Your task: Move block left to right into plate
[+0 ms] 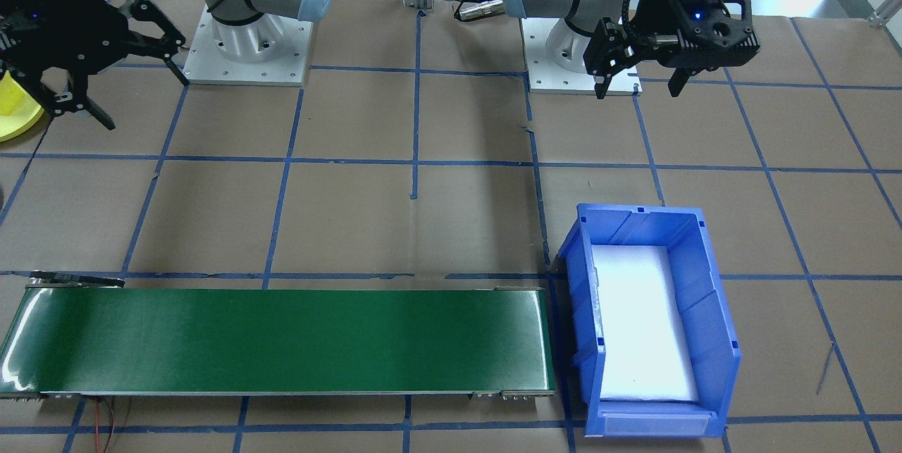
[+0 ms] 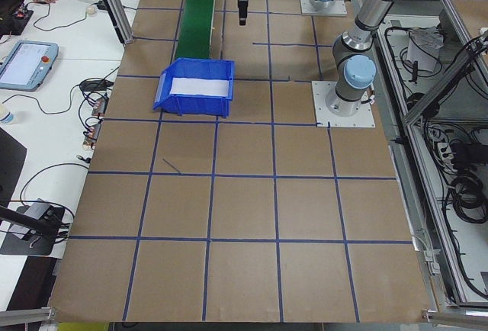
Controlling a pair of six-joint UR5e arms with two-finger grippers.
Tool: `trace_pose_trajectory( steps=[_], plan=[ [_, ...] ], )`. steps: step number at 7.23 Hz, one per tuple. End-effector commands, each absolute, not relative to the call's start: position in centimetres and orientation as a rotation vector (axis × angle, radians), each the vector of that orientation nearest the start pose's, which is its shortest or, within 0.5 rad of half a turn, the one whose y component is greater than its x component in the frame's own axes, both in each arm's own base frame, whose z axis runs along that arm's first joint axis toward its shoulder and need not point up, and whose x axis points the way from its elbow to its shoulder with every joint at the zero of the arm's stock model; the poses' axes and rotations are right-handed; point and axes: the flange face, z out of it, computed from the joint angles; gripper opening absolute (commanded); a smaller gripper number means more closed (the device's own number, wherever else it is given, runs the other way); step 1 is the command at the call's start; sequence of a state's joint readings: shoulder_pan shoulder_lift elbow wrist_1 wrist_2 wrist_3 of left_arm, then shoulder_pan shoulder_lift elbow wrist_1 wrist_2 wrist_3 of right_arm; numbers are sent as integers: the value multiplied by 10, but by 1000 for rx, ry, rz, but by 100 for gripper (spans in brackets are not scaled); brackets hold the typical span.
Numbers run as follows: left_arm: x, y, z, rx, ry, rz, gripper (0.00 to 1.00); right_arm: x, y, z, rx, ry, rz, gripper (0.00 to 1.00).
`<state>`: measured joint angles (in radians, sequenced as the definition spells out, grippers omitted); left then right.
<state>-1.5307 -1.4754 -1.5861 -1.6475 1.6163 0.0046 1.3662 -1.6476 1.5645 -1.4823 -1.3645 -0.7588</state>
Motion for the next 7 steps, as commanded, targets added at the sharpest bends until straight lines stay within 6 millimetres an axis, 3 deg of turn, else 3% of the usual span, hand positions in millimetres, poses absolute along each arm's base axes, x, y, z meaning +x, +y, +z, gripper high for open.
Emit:
trace_pose_trajectory(
  steps=[1, 2, 4, 5, 7],
  plan=[
    [-109, -458, 520, -53, 3093, -38, 100, 96, -464, 531, -306, 2933, -95, 100],
    [-110, -458, 520, -51, 3093, -38, 100, 106, -457, 536, -55, 2973, -79, 100],
    [-111, -456, 512, -64, 3096, -15, 100, 135, -445, 537, 217, 3053, -54, 100],
    [-111, -455, 512, -60, 3096, -15, 100, 148, -440, 538, 469, 3057, -52, 100],
    [-111, -455, 511, -57, 3098, -10, 100, 144, -440, 539, 507, 3102, -69, 100]
  ],
)
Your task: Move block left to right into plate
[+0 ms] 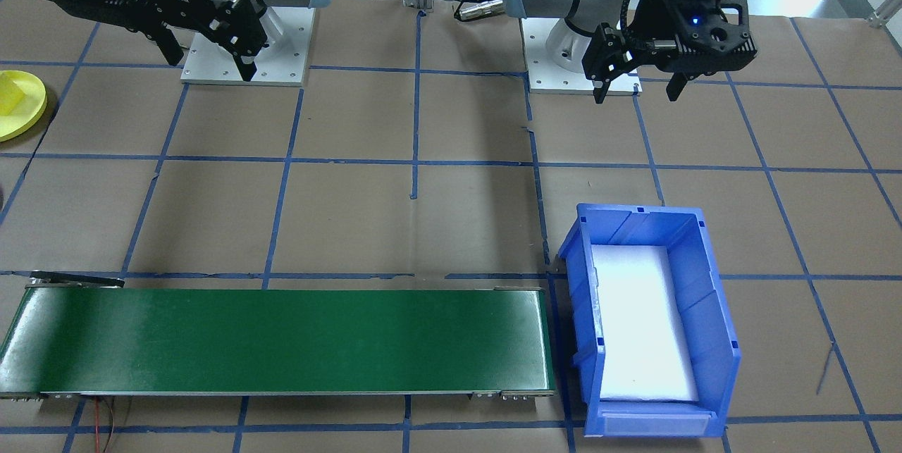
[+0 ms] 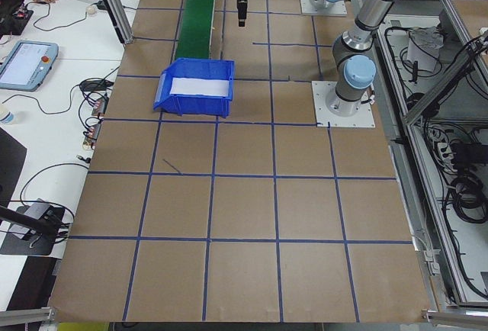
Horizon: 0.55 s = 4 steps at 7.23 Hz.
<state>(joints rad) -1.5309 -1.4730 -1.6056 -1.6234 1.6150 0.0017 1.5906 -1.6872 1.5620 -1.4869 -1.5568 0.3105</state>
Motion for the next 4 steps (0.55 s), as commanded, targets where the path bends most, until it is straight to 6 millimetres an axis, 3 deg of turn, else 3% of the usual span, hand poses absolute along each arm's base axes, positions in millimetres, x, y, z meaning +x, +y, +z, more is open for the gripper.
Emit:
trace_pose_trajectory(
  steps=[1, 4],
  plan=[
    [-111, -455, 511, -60, 3096, -10, 100, 144, -440, 539, 504, 3103, -69, 100],
    [-110, -452, 511, -59, 3092, 6, 100, 141, -440, 539, 362, 3159, -78, 100]
  ],
)
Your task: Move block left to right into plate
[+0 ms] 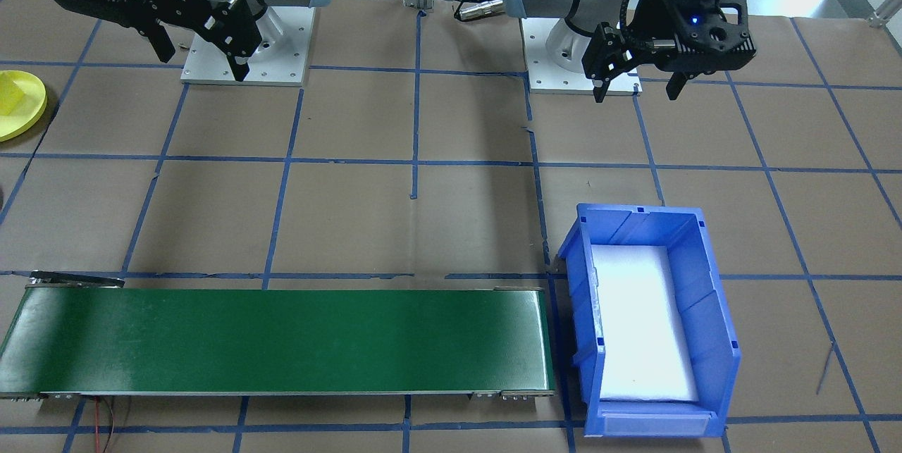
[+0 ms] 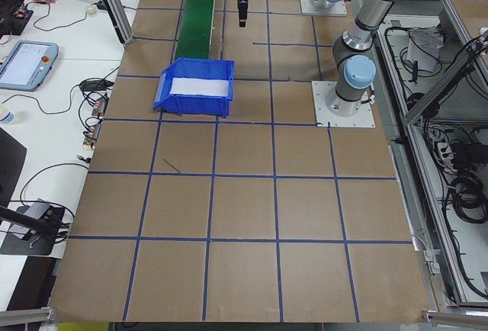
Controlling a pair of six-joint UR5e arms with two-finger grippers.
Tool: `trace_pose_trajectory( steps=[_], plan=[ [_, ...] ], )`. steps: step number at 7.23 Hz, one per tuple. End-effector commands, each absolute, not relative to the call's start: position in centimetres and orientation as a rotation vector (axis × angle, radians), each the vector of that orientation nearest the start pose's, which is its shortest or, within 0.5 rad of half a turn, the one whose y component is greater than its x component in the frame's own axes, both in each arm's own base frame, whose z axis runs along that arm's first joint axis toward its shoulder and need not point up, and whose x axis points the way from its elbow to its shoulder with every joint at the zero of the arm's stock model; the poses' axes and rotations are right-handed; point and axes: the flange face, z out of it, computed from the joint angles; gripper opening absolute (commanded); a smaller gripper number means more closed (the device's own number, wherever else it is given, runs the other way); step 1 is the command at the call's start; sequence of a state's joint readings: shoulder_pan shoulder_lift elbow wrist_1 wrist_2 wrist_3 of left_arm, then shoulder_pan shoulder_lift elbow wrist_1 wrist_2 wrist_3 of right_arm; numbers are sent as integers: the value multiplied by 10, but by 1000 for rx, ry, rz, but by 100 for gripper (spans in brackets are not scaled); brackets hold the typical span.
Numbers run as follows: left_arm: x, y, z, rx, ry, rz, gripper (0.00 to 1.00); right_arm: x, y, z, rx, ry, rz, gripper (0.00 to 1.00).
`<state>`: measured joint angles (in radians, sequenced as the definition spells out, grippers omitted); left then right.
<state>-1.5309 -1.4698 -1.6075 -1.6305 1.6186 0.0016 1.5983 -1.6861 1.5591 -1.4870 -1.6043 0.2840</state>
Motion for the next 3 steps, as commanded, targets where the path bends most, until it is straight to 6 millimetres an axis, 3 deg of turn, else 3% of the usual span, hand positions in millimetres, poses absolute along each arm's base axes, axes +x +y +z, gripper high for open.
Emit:
trace_pose_trajectory(
  steps=[1, 3],
  plan=[
    [-111, -452, 511, -64, 3093, 6, 100, 141, -440, 539, 364, 3158, -78, 100],
    [-111, -452, 510, -66, 3093, 11, 100, 141, -441, 540, 359, 3160, -80, 100]
  ],
)
